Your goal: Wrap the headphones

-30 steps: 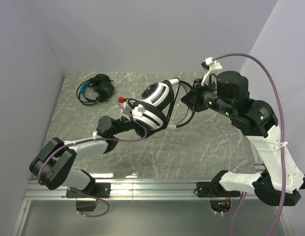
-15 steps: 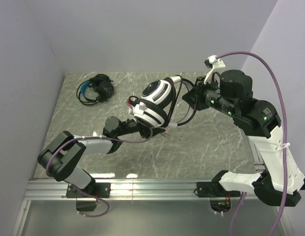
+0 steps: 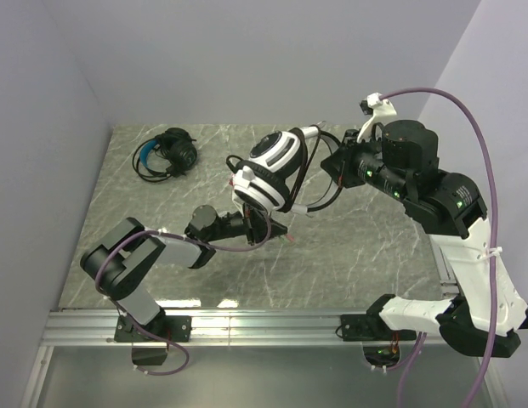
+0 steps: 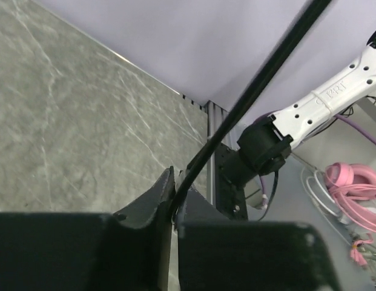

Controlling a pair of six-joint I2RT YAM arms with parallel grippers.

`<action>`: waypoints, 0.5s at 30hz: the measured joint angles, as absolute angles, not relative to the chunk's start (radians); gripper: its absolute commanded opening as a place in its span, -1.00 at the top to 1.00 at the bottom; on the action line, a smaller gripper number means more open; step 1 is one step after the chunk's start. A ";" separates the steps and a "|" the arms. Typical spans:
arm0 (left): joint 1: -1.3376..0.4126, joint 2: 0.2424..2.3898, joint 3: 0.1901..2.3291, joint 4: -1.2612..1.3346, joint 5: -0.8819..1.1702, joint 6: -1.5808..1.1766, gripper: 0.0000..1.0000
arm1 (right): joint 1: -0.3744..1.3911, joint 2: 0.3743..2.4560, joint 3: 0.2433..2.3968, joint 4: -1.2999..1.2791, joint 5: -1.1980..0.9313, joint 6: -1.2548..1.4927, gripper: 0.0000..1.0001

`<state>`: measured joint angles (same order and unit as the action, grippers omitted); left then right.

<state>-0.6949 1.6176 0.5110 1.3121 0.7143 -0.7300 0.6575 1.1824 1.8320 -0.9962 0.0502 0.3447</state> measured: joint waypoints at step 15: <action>-0.789 1.541 0.496 1.304 0.616 -0.744 0.99 | 0.624 1.226 1.698 -0.915 0.430 0.405 1.00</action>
